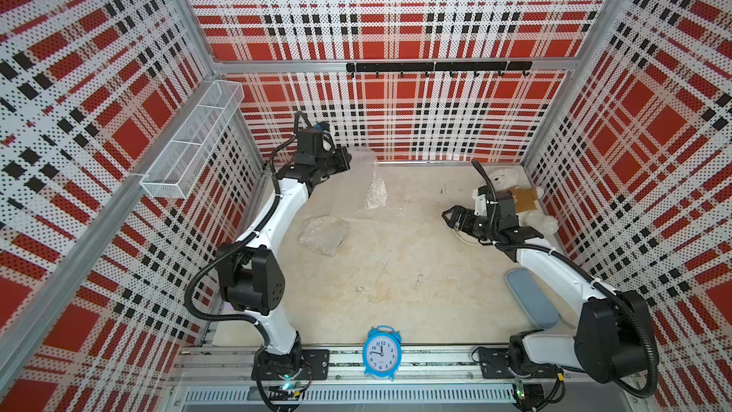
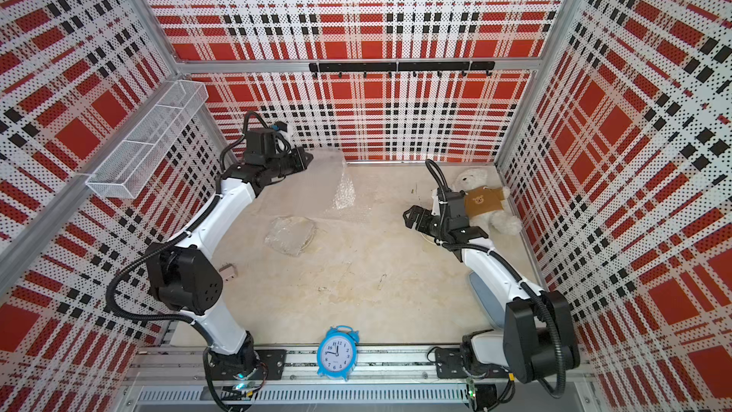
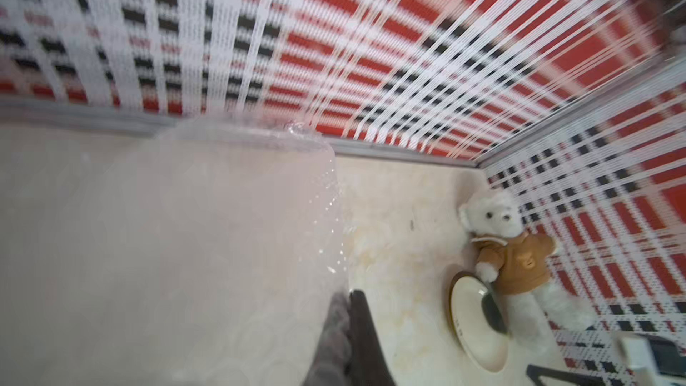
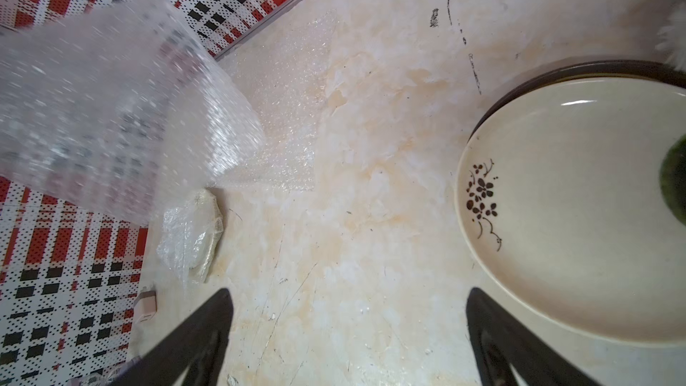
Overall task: Unpack dinner plates from bubble wrap
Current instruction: Place the bubble wrap at the center of the board.
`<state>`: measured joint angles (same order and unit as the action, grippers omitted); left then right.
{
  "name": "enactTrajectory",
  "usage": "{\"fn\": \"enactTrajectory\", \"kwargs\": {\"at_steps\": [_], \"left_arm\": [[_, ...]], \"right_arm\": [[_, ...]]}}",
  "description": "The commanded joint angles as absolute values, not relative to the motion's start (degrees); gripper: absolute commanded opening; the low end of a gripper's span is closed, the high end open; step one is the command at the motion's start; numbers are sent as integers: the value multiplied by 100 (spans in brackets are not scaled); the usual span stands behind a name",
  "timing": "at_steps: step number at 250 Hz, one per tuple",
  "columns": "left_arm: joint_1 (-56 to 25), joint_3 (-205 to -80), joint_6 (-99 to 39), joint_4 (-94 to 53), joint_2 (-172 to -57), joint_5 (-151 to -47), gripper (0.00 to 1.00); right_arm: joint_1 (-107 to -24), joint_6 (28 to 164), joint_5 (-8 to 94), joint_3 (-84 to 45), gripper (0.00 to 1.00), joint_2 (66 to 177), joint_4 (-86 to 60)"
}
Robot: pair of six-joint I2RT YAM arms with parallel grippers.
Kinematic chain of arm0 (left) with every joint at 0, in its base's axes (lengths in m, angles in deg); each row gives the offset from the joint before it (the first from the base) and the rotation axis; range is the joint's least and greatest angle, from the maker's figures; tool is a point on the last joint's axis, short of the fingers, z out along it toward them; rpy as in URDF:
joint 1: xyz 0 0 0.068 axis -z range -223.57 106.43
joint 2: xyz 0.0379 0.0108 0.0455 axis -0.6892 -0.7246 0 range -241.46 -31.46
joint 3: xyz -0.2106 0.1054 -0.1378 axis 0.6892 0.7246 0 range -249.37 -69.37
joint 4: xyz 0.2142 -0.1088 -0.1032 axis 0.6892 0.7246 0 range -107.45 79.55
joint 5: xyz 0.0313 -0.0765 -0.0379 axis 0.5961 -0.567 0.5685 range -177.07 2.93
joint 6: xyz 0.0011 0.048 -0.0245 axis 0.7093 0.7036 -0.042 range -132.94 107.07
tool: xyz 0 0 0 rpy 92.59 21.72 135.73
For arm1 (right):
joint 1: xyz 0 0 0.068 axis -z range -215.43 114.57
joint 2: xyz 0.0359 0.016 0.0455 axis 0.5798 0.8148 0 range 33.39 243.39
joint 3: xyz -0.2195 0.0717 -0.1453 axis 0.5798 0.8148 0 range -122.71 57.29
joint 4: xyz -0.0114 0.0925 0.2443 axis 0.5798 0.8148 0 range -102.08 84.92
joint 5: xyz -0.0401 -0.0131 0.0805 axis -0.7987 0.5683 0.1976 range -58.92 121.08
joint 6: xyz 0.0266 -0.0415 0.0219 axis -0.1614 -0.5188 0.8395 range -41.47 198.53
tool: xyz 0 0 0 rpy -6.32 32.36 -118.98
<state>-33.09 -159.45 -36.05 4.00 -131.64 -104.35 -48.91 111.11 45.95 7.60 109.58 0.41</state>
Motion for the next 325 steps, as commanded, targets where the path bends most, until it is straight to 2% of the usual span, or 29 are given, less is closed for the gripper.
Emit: {"fn": "enactTrajectory", "kwargs": {"at_steps": [1, 69, 138, 170, 205, 261, 292, 325], "left_arm": [[-3386, -15169, -3777, -113, -12970, -10084, 0], [-3852, -13505, -4624, -1556, -12574, -9864, 0], [-4285, -13317, -4674, -1602, -12200, -9399, 0], [-4349, -13343, -4708, -1592, -12336, -9566, 0], [-4246, -13149, -4758, -1714, -12409, -9569, 0], [-4234, -12906, -4809, -1875, -12402, -9544, 0], [-4242, -12900, -4888, -1912, -12377, -9633, 0], [-4230, -12904, -4945, -1913, -12325, -9699, 0]], "right_arm": [[-4879, 11053, 4699, 781, 100, 11064, -171], [-4879, 11075, 4769, 811, 100, 11151, -220], [-4903, 11088, 4909, 724, 100, 11402, -271], [-5269, 11059, 4576, 478, 100, 11677, -116], [-5702, 11432, 4932, -104, 100, 12509, -198], [-6271, 12458, 5639, -880, 100, 14106, -1627], [-6599, 12976, 5846, -1341, 91, 14844, -2536], [-6887, 13299, 5727, -1834, 89, 15360, -2774]]}}
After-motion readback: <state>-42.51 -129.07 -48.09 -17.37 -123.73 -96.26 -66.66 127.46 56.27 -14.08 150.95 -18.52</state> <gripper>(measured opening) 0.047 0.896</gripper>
